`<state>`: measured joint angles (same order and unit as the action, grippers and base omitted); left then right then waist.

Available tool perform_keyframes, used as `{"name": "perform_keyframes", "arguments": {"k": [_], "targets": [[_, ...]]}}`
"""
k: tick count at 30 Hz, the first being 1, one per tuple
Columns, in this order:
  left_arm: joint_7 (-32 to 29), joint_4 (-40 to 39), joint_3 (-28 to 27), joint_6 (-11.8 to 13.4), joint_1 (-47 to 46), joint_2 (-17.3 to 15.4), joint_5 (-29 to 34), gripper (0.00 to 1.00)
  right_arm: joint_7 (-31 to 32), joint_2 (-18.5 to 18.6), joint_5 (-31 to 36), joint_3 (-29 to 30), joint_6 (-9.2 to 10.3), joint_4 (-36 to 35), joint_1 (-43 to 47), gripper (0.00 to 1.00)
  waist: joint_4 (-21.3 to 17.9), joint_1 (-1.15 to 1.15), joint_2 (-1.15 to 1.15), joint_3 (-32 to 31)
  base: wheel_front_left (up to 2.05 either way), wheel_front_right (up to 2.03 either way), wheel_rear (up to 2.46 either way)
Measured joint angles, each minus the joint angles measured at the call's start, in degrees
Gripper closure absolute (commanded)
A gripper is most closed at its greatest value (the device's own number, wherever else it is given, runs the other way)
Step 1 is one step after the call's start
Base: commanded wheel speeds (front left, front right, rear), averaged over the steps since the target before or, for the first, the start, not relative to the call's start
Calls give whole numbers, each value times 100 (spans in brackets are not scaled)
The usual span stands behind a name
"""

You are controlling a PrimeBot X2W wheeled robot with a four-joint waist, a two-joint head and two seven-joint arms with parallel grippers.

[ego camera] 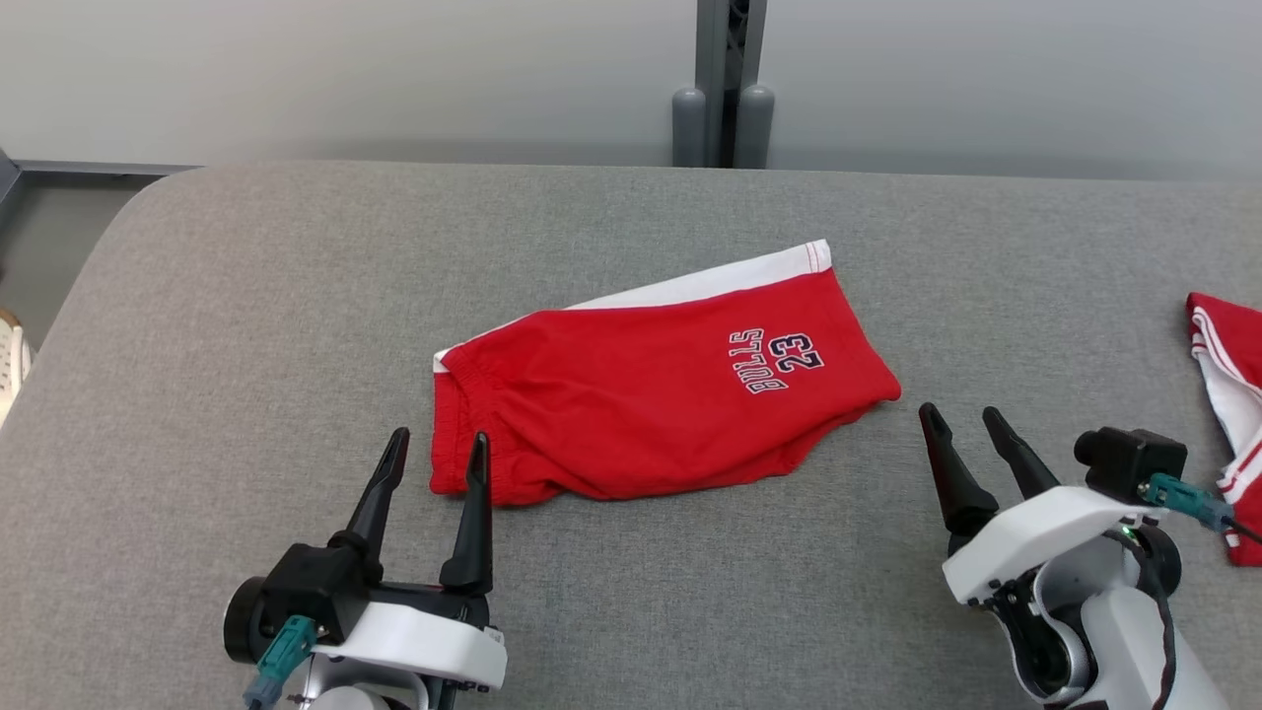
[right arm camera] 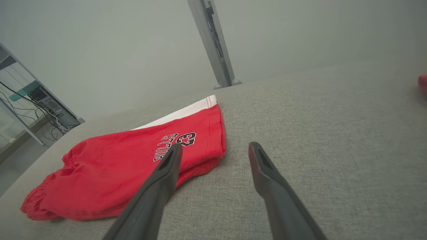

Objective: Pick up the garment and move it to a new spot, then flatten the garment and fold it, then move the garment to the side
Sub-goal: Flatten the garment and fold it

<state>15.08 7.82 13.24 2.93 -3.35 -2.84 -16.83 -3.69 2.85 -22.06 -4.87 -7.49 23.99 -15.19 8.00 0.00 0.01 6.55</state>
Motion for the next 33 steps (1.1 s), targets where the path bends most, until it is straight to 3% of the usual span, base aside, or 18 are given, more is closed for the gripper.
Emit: {"name": "perform_keyframes", "arguments": {"k": [7, 17, 28, 29, 30, 31, 32, 33], "targets": [[0, 34, 283, 177, -194, 1, 20, 0, 715, -9, -1360, 46, 0, 655, -572, 0, 308, 0, -1, 251, 0, 0, 0], [0, -8, 485, 279, -297, 0, -32, 0, 822, 3, -1857, 286, 1, 2034, -1308, 0, 807, 0, 0, 454, 0, 0, 0], [0, -23, 608, 319, -302, 0, -40, 0, 459, 80, -2483, 24, 9, 3126, -2072, 0, 1068, 0, 0, 548, 0, 0, 0], [0, -23, 614, 320, -304, 1, -41, 0, 428, 83, -2538, -49, 9, 3167, -2107, 11, 1077, 0, 0, 553, 0, 0, 0], [0, -22, 617, 321, -307, 0, -42, 0, 408, 88, -2584, -118, 9, 3206, -2136, 51, 1083, 0, 0, 556, 0, 0, 0], [0, -21, 620, 321, -309, 0, -42, 0, 365, 89, -2613, -175, 8, 3240, -2165, 71, 1087, 0, 0, 557, 0, 0, 0], [0, -21, 620, 326, -309, 1, -41, 0, 341, 86, -2642, -246, 8, 3270, -2189, 78, 1088, 0, 0, 557, 0, 0, 0], [0, -19, 620, 326, -310, 0, -41, 0, 297, 80, -2644, -309, 7, 3294, -2193, 100, 1087, 0, 0, 556, 0, 0, 0]]}}
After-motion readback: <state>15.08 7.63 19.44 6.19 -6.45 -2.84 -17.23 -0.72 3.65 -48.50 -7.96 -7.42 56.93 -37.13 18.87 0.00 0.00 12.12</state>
